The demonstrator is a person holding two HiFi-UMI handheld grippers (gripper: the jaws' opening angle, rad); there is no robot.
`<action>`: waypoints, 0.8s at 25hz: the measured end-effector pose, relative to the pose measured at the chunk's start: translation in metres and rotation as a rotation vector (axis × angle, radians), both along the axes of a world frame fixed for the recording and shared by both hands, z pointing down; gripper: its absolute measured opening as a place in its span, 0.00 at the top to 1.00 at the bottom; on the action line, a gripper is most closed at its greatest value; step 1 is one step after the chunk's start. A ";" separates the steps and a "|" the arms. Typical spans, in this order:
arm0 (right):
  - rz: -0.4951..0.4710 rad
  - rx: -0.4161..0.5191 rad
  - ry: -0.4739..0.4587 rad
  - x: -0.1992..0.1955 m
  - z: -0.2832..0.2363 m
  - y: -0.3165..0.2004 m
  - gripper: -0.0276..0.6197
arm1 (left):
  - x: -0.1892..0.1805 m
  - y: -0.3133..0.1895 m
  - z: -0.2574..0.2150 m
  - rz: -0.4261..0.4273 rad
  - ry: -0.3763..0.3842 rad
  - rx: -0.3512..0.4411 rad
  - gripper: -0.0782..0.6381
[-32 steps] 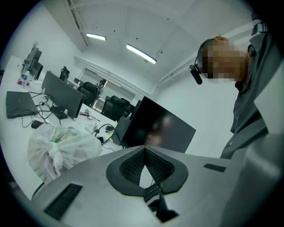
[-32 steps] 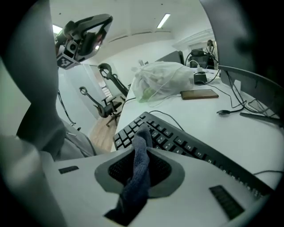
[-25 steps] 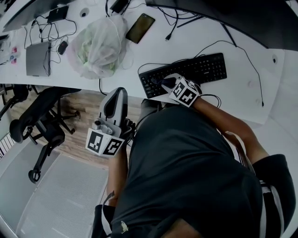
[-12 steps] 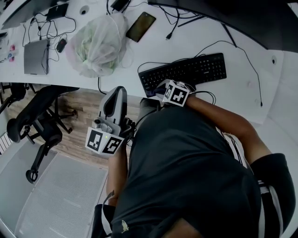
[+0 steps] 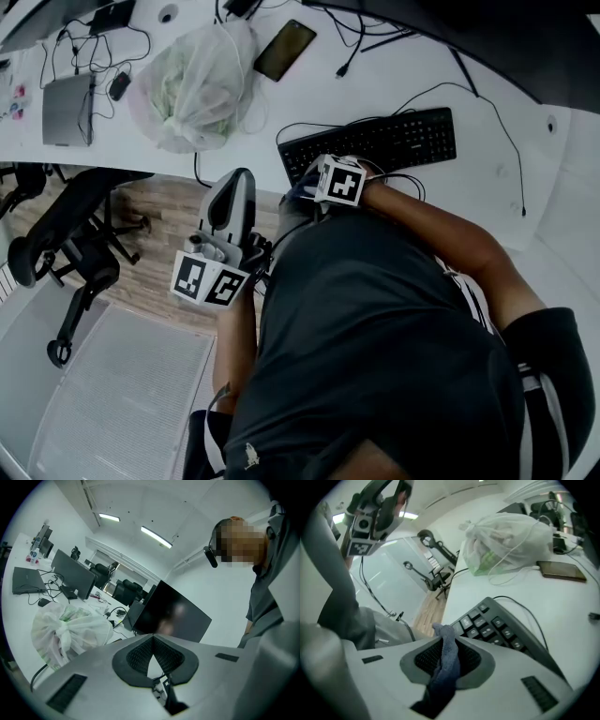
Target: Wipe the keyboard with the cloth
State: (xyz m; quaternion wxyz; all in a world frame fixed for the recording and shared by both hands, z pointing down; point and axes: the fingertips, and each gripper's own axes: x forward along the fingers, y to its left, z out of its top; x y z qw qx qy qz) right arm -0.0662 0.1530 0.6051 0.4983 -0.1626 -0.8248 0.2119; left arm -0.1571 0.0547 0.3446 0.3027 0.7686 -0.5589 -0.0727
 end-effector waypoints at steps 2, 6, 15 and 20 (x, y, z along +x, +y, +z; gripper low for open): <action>0.122 0.025 -0.025 -0.004 -0.001 -0.028 0.86 | -0.002 -0.002 0.005 -0.004 0.007 -0.015 0.88; 0.321 0.113 -0.053 -0.002 -0.005 -0.093 0.86 | 0.001 -0.008 0.015 0.010 0.019 -0.044 0.88; 0.477 0.399 -0.074 0.018 -0.022 -0.175 0.86 | 0.001 -0.011 0.025 0.029 0.034 -0.071 0.88; 0.306 0.416 -0.114 -0.012 -0.013 -0.118 0.86 | -0.003 -0.009 0.029 0.020 0.037 -0.080 0.88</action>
